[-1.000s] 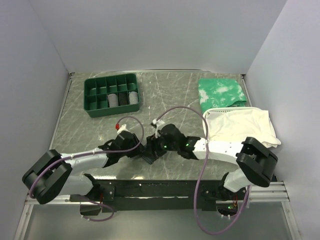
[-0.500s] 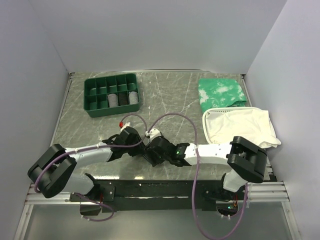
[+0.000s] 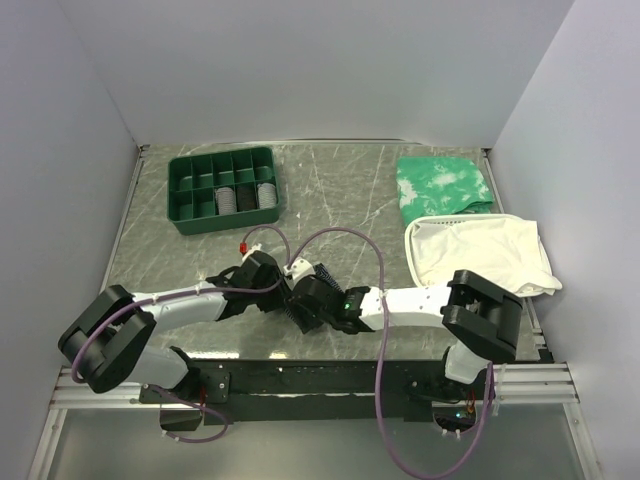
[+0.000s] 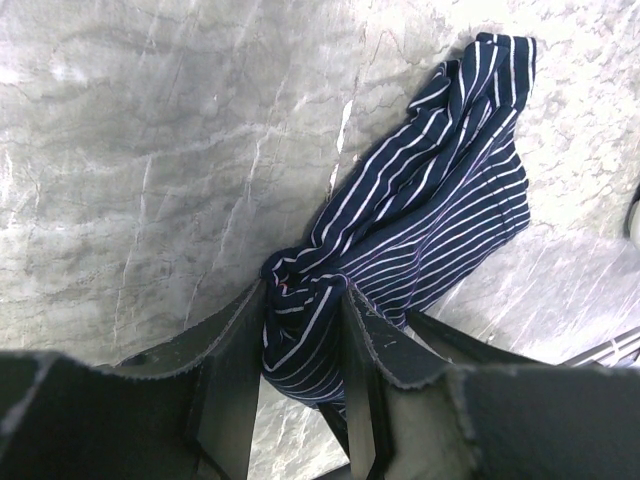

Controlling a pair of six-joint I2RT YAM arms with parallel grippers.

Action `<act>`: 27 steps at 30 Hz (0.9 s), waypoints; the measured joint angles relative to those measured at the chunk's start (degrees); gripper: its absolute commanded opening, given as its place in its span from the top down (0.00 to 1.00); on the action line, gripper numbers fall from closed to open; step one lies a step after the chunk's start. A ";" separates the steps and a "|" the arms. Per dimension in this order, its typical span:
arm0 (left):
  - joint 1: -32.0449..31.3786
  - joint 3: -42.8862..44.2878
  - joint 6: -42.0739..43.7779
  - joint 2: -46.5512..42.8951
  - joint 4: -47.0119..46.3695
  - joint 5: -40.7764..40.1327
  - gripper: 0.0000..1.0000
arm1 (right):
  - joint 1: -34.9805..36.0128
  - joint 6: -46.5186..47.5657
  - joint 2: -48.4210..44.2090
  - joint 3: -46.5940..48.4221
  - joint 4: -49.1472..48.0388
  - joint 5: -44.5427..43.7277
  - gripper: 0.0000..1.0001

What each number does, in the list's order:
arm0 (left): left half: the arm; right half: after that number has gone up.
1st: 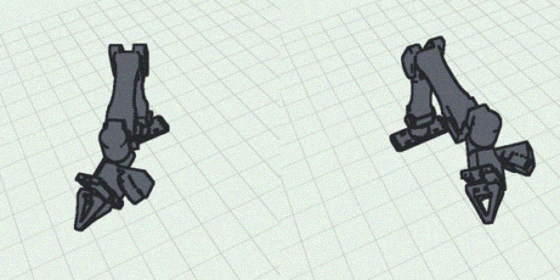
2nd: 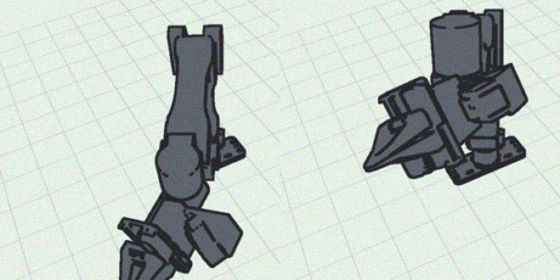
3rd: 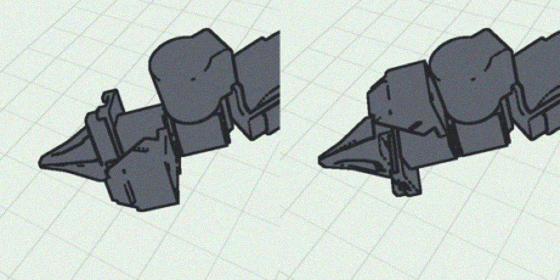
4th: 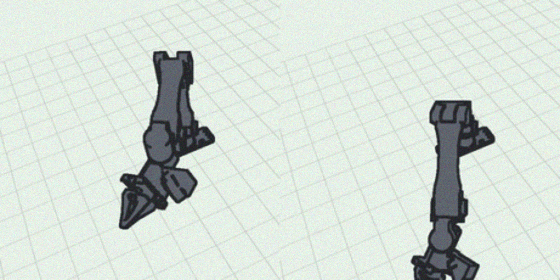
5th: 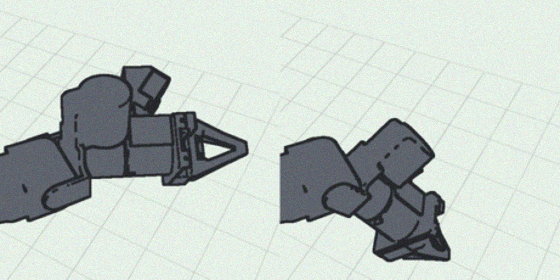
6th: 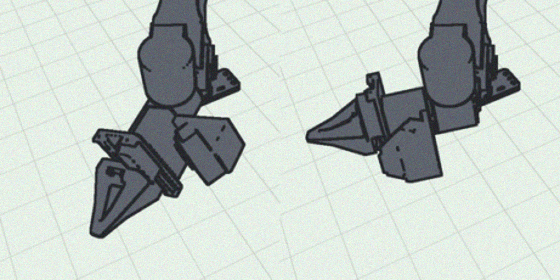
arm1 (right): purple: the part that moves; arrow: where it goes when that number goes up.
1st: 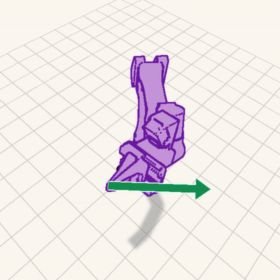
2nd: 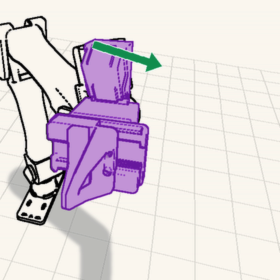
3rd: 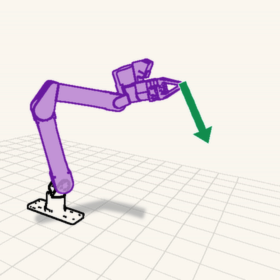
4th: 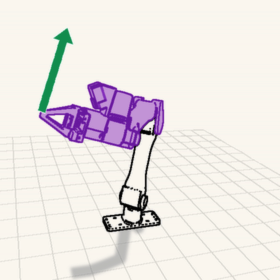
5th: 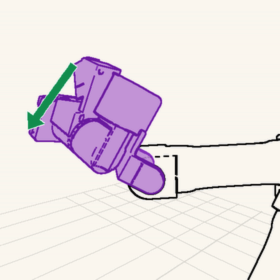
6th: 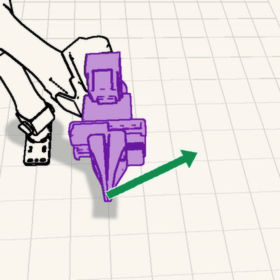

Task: Roll the underwear
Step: Roll the underwear to the center of the board.

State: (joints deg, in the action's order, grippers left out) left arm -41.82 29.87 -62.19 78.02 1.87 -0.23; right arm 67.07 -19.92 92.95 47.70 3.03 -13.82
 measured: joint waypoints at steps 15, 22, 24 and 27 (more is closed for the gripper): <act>1.36 0.28 0.22 0.02 0.70 1.44 0.60 | 0.59 -0.66 0.24 -0.39 -2.40 2.05 0.85; 4.48 0.28 1.92 -2.67 5.27 2.67 0.44 | -4.26 -4.74 -2.25 -6.93 -12.31 12.83 0.87; 6.05 0.28 2.60 -3.72 6.51 2.60 0.42 | -6.51 -6.23 -3.06 -9.11 -15.02 16.92 0.87; 8.41 0.28 3.21 -5.57 7.98 1.90 0.38 | -10.62 -8.79 -4.13 -12.72 -19.04 23.82 0.86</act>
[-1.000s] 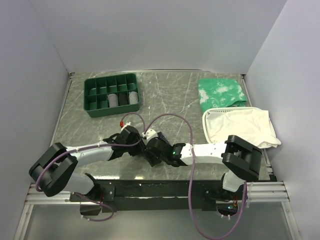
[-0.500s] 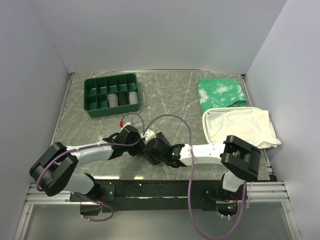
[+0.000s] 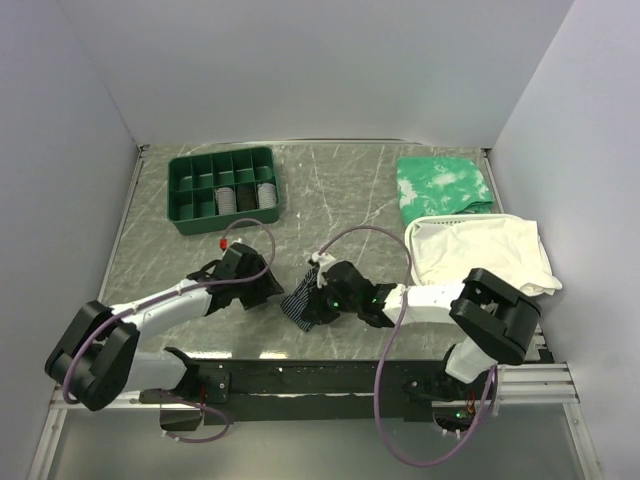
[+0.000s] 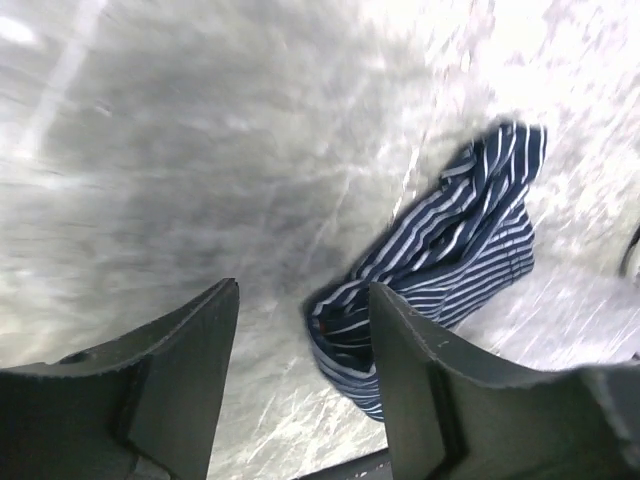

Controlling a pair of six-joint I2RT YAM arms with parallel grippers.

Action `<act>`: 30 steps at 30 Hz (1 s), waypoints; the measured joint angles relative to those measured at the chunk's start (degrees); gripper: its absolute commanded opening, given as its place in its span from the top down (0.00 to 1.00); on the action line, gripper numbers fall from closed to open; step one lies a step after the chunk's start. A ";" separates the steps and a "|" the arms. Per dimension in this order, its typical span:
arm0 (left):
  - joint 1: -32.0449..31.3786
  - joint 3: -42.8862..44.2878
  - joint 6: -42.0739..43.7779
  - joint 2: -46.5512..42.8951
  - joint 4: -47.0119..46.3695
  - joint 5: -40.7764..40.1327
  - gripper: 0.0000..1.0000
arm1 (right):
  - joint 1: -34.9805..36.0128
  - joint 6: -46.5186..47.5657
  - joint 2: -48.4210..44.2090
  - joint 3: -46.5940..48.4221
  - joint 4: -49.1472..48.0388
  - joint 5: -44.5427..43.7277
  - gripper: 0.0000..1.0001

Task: Roll the underwear
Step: Roll the underwear to the center of the board.

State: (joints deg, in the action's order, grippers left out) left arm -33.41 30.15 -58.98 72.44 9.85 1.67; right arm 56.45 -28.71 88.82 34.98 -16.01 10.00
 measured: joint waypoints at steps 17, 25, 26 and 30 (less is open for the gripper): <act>1.33 -8.90 3.78 -11.47 -7.32 2.54 0.33 | -15.65 -14.60 9.16 -5.42 -18.32 27.17 0.86; -1.75 -10.95 3.54 -11.19 -14.12 4.07 0.32 | -16.48 -17.16 12.00 -5.03 -21.07 30.18 0.86; -2.29 -10.97 3.28 -11.04 -14.97 4.04 0.32 | -16.50 -17.29 12.11 -4.94 -21.07 30.18 0.85; -3.89 -10.97 2.25 -9.60 -18.03 4.04 0.32 | -16.59 -17.90 13.14 -4.33 -21.31 31.08 0.85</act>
State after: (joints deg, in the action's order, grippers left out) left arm -37.30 19.18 -56.73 62.85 -8.19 5.72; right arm 39.86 -46.61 101.95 30.65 -37.32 41.08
